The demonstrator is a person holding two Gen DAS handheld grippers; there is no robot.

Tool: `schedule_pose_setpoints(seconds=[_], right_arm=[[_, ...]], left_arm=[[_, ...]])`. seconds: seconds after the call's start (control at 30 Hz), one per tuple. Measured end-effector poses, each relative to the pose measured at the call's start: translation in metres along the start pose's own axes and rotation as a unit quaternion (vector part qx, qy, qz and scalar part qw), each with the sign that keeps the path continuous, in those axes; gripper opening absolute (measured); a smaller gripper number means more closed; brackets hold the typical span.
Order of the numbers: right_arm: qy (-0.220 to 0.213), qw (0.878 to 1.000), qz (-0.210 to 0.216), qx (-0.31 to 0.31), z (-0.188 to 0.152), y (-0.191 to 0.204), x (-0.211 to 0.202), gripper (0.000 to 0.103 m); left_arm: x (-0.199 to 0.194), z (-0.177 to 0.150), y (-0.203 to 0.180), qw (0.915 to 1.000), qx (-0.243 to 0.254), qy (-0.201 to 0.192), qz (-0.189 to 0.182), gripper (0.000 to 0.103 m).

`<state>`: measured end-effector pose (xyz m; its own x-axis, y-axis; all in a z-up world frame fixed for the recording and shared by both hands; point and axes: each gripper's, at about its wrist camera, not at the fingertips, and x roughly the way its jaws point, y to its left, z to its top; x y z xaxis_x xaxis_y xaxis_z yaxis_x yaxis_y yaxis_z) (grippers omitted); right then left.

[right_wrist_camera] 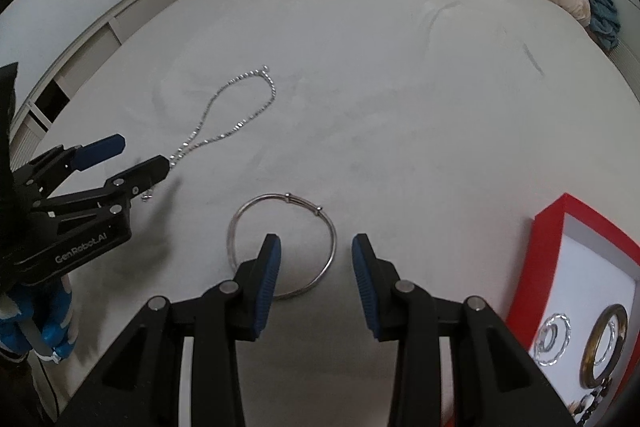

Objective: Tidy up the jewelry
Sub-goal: 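Grasp the chain necklace with the left tool while the right tool grasps the silver cuff bangle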

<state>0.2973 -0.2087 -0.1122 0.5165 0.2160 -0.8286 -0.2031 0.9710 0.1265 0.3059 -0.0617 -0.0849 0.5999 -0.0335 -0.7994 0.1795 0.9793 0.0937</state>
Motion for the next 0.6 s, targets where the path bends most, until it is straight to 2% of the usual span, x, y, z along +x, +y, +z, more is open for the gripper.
schedule_pose_setpoints(seconds=[0.37, 0.6], right_arm=[[0.025, 1.000, -0.008, 0.001, 0.002, 0.000, 0.024, 0.036], [0.027, 1.000, -0.004, 0.002, 0.006, -0.001, 0.033, 0.035]], left_arm=[[0.016, 0.001, -0.001, 0.9999, 0.001, 0.014, 0.000, 0.067], [0.023, 0.001, 0.004, 0.9994, -0.020, 0.020, -0.018, 0.067]])
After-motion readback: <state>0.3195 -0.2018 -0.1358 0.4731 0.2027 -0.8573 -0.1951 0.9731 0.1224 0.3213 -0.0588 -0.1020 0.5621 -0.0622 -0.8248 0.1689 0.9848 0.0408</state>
